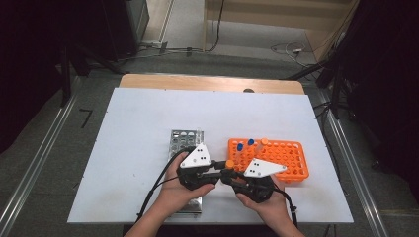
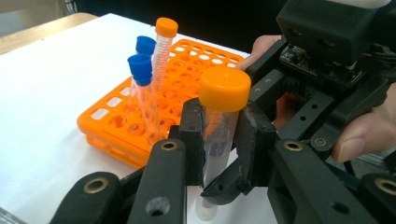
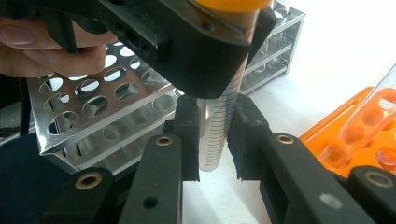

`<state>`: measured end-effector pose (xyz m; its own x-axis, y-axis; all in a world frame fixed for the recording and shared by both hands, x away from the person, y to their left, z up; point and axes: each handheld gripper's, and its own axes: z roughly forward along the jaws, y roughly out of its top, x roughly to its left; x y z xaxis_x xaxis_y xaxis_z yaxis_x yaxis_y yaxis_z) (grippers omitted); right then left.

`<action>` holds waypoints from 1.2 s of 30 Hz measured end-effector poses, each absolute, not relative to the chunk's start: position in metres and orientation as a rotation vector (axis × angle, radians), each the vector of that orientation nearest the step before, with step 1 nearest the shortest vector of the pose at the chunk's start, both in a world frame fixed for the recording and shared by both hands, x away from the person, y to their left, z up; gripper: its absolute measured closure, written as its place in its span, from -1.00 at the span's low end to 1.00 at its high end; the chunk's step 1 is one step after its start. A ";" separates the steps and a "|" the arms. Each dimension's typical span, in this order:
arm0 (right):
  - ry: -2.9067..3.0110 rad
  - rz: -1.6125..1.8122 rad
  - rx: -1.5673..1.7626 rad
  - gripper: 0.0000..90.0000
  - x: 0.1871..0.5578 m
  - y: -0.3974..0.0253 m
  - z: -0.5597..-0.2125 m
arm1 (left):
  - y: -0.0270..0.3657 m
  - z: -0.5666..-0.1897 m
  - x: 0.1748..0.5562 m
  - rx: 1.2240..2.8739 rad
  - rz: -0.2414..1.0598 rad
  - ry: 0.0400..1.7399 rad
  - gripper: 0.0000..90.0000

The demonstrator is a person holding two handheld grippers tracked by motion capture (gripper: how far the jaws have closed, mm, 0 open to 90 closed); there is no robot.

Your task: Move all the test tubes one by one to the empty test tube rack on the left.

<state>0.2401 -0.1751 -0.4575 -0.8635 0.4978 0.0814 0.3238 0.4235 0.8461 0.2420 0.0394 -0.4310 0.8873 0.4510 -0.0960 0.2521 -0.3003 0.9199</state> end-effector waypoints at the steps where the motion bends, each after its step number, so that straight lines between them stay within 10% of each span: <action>1: 2.494 1.424 0.728 0.61 0.240 -0.175 -0.458 | 0.039 -0.431 0.242 1.899 0.217 0.516 0.66; 12: 2.500 1.445 0.742 0.35 0.243 -0.180 -0.459 | 0.044 -0.426 0.243 1.867 0.245 0.503 0.67; 28: 2.474 1.467 0.760 -0.83 0.244 -0.199 -0.454 | 0.067 -0.416 0.253 1.798 0.302 0.591 0.67; 36: 2.496 1.505 0.764 -1.00 0.247 -0.214 -0.454 | 0.080 -0.413 0.260 1.780 0.350 0.642 0.67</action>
<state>0.2466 -0.2144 -0.4540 -0.8638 0.4823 0.1459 0.3541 0.3751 0.8567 0.2596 0.0799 -0.4127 0.8057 0.5860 -0.0868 0.2449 -0.1961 0.9495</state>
